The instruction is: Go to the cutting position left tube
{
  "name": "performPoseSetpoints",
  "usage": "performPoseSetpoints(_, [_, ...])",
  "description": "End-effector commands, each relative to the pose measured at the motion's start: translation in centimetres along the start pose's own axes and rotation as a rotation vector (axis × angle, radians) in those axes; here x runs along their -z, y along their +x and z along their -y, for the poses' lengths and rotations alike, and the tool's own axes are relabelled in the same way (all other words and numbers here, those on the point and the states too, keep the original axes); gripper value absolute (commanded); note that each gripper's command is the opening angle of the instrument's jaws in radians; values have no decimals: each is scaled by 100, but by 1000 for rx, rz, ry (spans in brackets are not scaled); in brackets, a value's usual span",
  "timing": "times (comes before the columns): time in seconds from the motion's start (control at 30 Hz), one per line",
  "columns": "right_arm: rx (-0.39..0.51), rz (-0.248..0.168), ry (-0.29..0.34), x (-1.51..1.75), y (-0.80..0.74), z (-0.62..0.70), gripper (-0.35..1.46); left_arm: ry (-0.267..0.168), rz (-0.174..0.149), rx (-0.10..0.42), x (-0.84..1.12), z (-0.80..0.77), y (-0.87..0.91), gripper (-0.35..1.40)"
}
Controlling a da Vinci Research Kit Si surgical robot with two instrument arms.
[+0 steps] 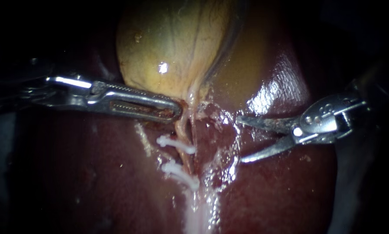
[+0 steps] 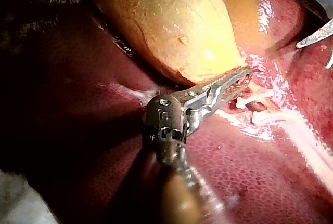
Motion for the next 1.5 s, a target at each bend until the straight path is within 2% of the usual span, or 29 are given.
performPoseSetpoints(0.03, [0, -1, 0, 0, 0, 0, 143, -1, 0, 1, 2, -1, 0, -35])
performPoseSetpoints(0.2, [0, -1, 0, 0, 0, 0, 143, -11, 5, 8, 20, -14, 9, -35])
performPoseSetpoints(0.3, [0, -3, -1, 0, 0, 0, 143, -10, 6, 16, 35, -29, 18, -35])
performPoseSetpoints(0.43, [0, -3, -1, 0, 1, 1, 143, -12, -5, 17, 49, -48, 24, -35])
performPoseSetpoints(0.53, [-1, -3, -1, -1, 2, 2, 143, -14, -12, 14, 55, -56, 25, -35])
performPoseSetpoints(0.9, [-1, -11, 1, -8, 4, 4, 143, -13, -12, 12, 58, -53, 23, -35])
performPoseSetpoints(1.17, [12, -20, 18, -40, 0, 15, 143, -13, -12, 12, 57, -52, 23, -35])
performPoseSetpoints(1.5, [-16, -19, 36, -84, -10, 24, 143, -12, -12, 12, 57, -53, 23, -35])
